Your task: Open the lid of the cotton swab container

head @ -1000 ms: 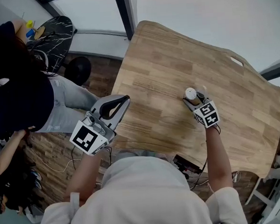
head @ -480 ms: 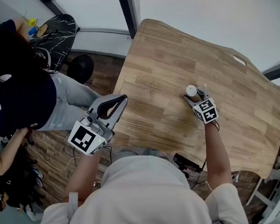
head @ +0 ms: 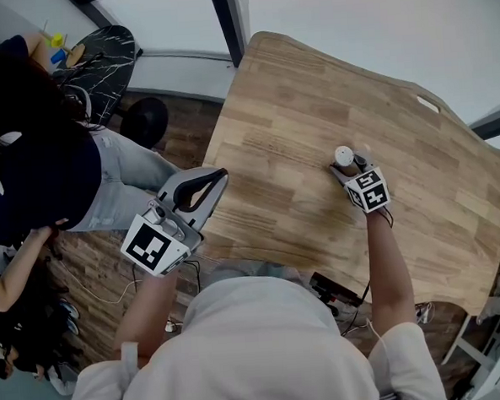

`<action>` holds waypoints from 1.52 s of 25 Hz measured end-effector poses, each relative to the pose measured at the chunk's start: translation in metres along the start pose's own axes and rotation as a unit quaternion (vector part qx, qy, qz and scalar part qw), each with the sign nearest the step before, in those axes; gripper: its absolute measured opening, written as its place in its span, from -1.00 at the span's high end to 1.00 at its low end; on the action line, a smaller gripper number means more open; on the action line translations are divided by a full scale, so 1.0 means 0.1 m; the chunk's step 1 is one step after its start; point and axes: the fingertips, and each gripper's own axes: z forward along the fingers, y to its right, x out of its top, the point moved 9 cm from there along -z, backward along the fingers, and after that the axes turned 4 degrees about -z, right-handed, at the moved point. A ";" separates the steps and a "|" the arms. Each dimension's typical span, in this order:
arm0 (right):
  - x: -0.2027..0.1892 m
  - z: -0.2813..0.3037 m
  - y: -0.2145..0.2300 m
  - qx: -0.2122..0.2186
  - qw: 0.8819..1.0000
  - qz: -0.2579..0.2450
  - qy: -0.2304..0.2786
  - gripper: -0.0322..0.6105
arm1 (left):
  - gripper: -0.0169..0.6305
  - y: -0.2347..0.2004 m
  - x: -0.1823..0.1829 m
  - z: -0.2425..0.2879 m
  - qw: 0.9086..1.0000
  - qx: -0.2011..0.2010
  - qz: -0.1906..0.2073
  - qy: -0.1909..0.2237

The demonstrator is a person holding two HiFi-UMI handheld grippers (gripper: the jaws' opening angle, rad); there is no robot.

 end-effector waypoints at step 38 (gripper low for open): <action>0.49 -1.59 -0.47 -0.098 0.974 0.055 0.195 0.83 | 0.91 0.23 0.06 0.27 0.998 -0.049 -0.019 0.033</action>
